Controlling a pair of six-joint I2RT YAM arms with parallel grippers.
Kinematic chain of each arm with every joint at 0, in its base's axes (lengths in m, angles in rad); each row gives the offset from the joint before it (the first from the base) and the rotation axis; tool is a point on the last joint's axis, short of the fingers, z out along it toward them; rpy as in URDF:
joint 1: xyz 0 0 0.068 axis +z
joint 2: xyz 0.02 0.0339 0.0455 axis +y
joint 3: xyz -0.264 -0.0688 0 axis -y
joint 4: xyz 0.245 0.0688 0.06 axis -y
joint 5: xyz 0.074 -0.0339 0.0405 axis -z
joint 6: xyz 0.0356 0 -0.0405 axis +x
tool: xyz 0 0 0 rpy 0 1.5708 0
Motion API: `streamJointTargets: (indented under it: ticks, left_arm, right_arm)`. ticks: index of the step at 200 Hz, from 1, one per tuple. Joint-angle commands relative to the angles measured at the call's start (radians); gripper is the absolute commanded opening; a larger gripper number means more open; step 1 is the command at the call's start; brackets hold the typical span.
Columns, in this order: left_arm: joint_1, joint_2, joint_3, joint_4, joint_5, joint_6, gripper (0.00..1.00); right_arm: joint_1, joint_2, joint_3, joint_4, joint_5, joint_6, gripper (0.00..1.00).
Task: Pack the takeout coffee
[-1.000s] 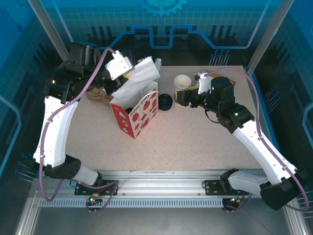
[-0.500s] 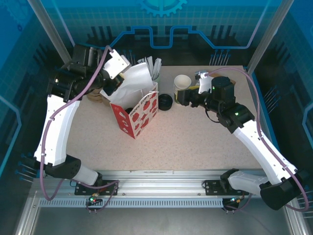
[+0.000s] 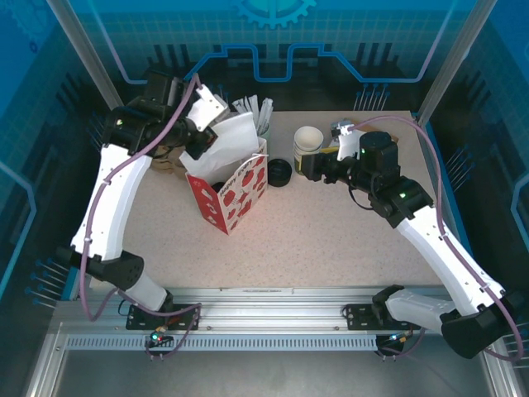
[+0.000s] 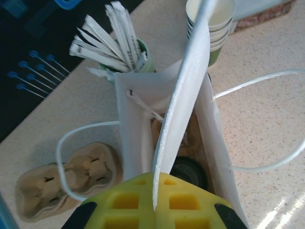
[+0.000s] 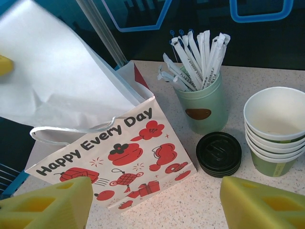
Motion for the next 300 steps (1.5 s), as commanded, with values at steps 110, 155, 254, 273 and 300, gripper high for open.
streamJointTargets:
  ticks: [110,155,254,273,300]
  left_arm:
    - [0.007,0.086,-0.133,0.088,0.111,-0.118,0.35]
    - [0.009,0.069,-0.225,0.117,0.170,-0.162,0.22]
    - [0.003,0.182,-0.258,0.064,0.091,-0.227,0.02]
    - [0.003,0.182,-0.242,0.065,0.068,-0.224,0.05]
    - [0.003,0.123,-0.255,0.130,0.083,-0.237,0.23]
  right_arm:
    - [-0.012,0.003,-0.020,-0.041,0.020,-0.020,0.73]
    - [-0.016,0.012,-0.026,-0.039,0.018,-0.016,0.73]
    - [-0.016,0.071,-0.025,-0.020,-0.029,0.006,0.73]
    - [-0.015,0.070,-0.026,-0.026,-0.025,0.003,0.73]
    - [-0.017,0.063,-0.026,-0.040,-0.013,-0.005,0.73]
